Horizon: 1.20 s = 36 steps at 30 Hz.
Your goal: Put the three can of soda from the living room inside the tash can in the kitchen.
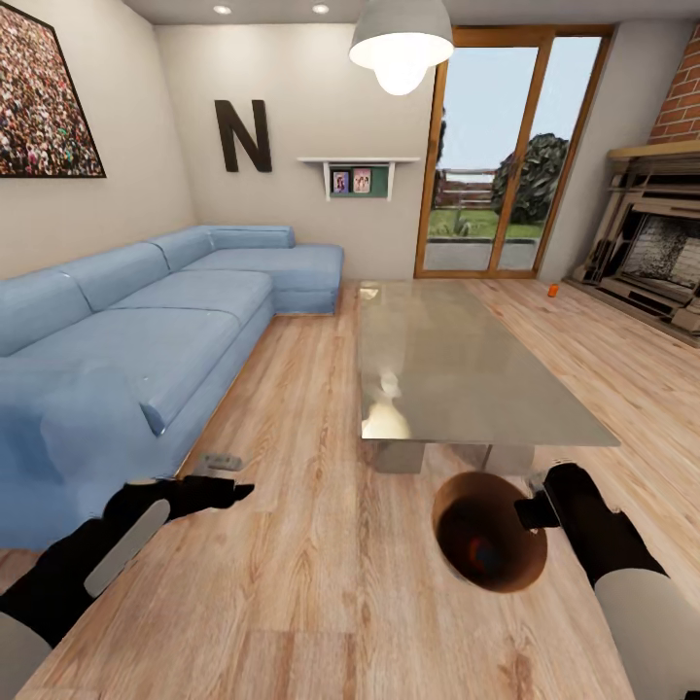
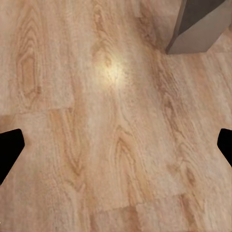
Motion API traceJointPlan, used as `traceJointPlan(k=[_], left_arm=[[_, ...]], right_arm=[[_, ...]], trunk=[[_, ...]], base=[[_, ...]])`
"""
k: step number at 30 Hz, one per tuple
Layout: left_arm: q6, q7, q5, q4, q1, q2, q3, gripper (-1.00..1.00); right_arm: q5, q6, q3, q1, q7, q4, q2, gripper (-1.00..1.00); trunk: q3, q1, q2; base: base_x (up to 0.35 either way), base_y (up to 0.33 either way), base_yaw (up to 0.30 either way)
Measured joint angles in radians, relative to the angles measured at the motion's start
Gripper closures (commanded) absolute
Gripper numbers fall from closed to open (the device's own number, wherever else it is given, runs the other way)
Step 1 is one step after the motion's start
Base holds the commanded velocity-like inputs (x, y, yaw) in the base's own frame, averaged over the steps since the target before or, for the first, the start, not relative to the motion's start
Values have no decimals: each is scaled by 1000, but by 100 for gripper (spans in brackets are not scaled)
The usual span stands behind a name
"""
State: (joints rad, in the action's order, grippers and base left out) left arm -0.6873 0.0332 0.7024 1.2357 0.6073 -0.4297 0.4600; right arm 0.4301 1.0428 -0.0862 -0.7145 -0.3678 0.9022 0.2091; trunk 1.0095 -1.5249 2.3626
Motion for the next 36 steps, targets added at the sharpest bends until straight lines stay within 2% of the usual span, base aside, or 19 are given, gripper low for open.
traceJointPlan(k=[5, 6, 11, 12, 15, 18, 20, 21, 23, 26, 28, 29, 30, 32, 34, 36], left_arm=[[130, 1, -9, -17, -54, 0, 0, -100], [173, 2, -11, -21, -72, 0, 0, -100], [280, 5, -27, -58, -108, 1, 1, -100], [365, 5, -58, -115, -121, 2, 6, -100], [468, 3, -75, -191, -141, 3, 18, -100], [545, 2, -81, -243, -152, 3, 37, -100], [610, 4, -84, -291, -158, 5, 65, -100], [657, 6, -84, -330, -161, 12, 96, -100], [694, 7, -86, -364, -163, 20, 117, -100], [725, 8, -88, -394, -163, 29, 128, -100], [746, 8, -89, -414, -164, 35, 134, -100], [755, 8, -89, -423, -164, 37, 136, -100], [763, 8, -90, -431, -164, 39, 138, -100], [770, 8, -90, -442, -166, 41, 139, -100], [780, 8, -90, -450, -171, 44, 139, -100], [795, 8, -90, -455, -182, 50, 139, -100]], right_arm=[[-34, 4, -4, 73, -4, 115, 6, 100], [-37, 4, -9, 105, -4, 161, 6, 100], [-17, 2, -35, 186, -3, 274, 4, 100], [-26, 3, -47, 238, -5, 340, 4, 100], [-35, -4, -57, 286, -6, 365, 4, 100], [-25, -81, -87, 319, -5, 379, 1, 100], [-32, -165, -131, 353, -8, 383, -2, 100], [-35, -243, -165, 385, -19, 383, -4, 100], [-16, -335, -187, 416, -40, 381, -4, 100], [-46, -417, -196, 451, -72, 379, -4, 100], [-38, -492, -211, 485, -91, 374, -4, 100], [-37, -536, -233, 502, -98, 373, -6, 100], [-42, -601, -276, 517, -108, 363, -10, 100], [-27, -680, -326, 525, -121, 349, -14, 100], [-38, -723, -361, 528, -143, 338, -16, 100], [-53, -781, -420, 531, -190, 325, -18, 100]], trunk=[[0, 0, 0], [0, 0, 0], [0, 0, 0], [0, 0, 0], [0, 0, 0], [0, 0, 0], [0, 0, 0], [0, 0, 0], [0, 0, 0], [0, 0, 0], [0, 0, 0], [0, 0, 0], [0, 0, 0], [0, 0, 0], [0, 0, 0], [0, 0, 0]], base=[[0, 0, 0], [0, 0, 0], [0, 0, 0], [0, 0, 0], [0, 0, 0], [0, 0, 0], [0, 0, 0], [0, 0, 0], [0, 0, 0], [0, 0, 0], [0, 0, 0], [0, 0, 0], [0, 0, 0], [0, 0, 0], [0, 0, 0], [0, 0, 0]])
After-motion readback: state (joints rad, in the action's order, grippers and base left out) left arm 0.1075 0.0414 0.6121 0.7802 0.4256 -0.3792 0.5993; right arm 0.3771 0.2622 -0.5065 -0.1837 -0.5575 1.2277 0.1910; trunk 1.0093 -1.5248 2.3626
